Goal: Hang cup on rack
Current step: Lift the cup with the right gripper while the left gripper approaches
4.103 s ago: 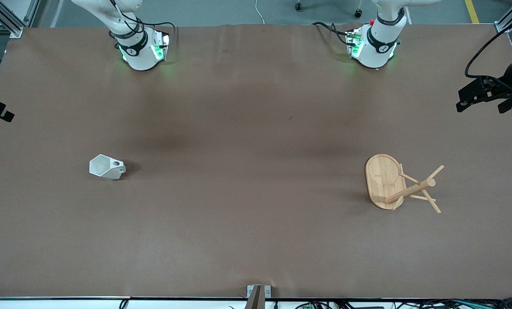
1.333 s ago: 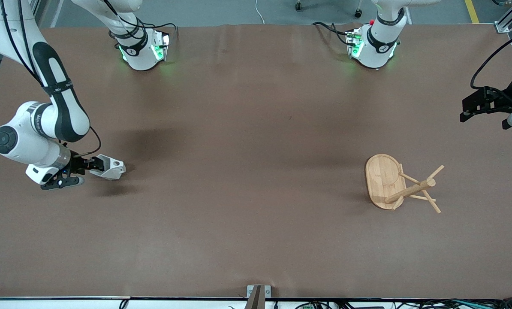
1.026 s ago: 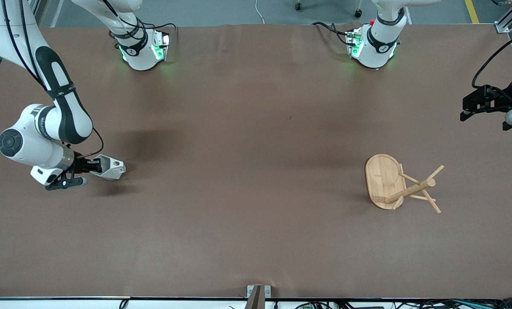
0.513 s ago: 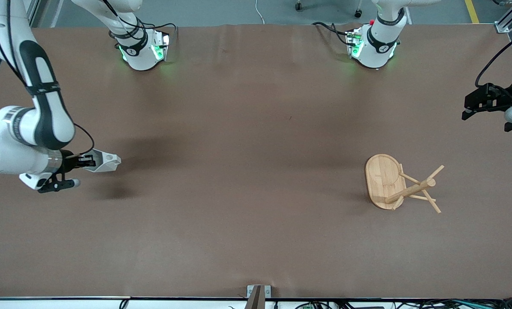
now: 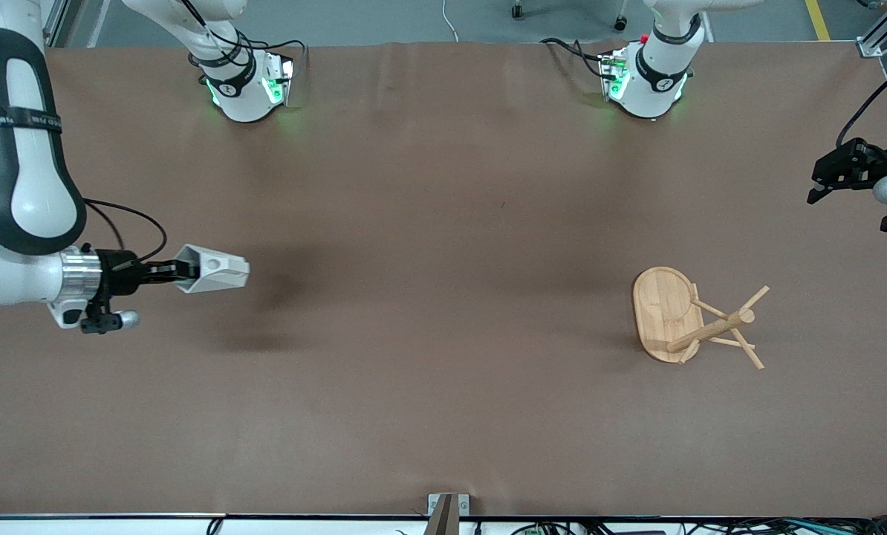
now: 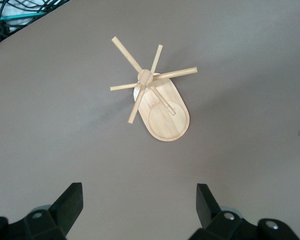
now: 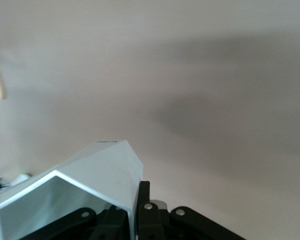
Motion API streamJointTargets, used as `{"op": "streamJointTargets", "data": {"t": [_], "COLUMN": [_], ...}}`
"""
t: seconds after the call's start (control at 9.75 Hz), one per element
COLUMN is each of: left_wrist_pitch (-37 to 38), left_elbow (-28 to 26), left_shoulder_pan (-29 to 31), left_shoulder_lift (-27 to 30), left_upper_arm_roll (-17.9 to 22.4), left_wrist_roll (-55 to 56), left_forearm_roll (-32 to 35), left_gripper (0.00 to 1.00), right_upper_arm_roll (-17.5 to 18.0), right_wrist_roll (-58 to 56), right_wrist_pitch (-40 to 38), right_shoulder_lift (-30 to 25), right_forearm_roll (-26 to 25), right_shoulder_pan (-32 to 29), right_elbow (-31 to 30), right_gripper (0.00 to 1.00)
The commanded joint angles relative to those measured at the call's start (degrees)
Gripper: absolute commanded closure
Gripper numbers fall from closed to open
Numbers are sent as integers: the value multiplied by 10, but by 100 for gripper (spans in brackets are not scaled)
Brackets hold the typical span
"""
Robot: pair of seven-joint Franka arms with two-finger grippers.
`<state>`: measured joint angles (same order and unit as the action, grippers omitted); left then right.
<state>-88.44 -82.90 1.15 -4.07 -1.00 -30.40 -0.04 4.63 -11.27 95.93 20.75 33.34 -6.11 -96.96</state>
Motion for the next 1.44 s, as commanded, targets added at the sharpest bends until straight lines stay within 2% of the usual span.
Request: {"op": "streamJointTargets", "data": {"t": [0.0,0.21,0.41,0.62,0.82,1.03,1.13,1.33], "left_wrist_pitch": [-2,22,83,126,117,106,101,71], "left_elbow": [-8,-9,-11,-16,-16,-15,-15,-16], "left_shoulder_pan": [1,-1,-7,-7,-11,-12,-12,-12], "left_shoulder_lift": [-6,-2,-2,-2,-9,-28,-38,-62], "left_upper_arm_roll": [1,0,-8,-31,-67,-108,-111,-116], "left_wrist_roll": [-85,-177,-223,-241,-238,-218,-208,-191], "left_forearm_roll": [-3,-23,-75,-138,-168,-193,-232,-281], "left_gripper": [0,0,3,3,2,2,2,2], "right_upper_arm_roll": [74,141,199,266,336,360,371,391], "right_wrist_roll": [88,127,143,168,168,168,166,152], "right_wrist_pitch": [14,71,135,231,322,335,340,405], "right_shoulder_lift": [-12,-10,-7,10,38,42,42,42], "right_forearm_roll": [83,165,221,257,317,360,382,383], "right_shoulder_pan": [4,19,33,46,52,58,59,71], "right_elbow": [-5,-10,-11,-11,-19,-31,-32,-42], "right_gripper": [99,100,100,100,100,100,100,100]}}
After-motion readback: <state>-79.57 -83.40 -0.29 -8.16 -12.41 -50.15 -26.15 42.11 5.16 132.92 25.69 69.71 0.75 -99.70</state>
